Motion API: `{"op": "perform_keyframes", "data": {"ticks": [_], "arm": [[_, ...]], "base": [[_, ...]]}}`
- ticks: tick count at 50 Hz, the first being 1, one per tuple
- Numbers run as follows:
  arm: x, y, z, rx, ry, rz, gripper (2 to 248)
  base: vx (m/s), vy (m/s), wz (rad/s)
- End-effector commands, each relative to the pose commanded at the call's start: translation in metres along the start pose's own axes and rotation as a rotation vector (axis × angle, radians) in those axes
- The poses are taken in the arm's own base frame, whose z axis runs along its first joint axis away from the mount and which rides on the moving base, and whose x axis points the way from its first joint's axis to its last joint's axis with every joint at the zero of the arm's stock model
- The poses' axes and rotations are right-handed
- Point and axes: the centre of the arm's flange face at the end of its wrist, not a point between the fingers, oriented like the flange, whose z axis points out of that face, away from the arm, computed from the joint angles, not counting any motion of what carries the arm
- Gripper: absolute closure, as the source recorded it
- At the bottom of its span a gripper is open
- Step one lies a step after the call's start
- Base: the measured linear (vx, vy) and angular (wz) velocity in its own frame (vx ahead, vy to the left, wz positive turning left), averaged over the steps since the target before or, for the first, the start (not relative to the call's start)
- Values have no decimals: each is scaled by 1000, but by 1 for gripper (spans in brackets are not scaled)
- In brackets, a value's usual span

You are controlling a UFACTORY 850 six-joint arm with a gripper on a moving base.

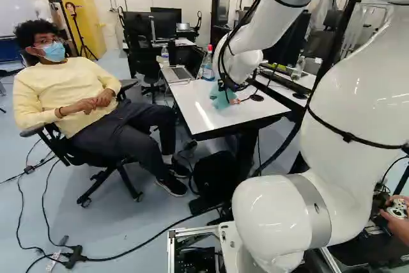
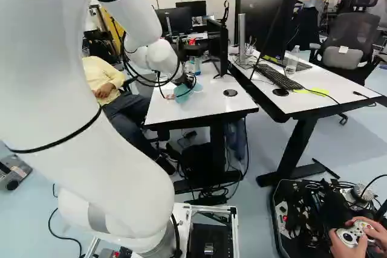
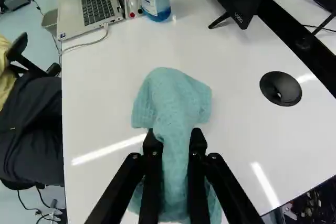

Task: Clean the table with the green towel

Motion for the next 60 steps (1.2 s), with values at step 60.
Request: {"op": "perform_keyframes", "data": {"ticks": [60], "arm": [[49, 35, 95, -56, 40, 50, 196]], "base": [[0, 0, 0]]}}
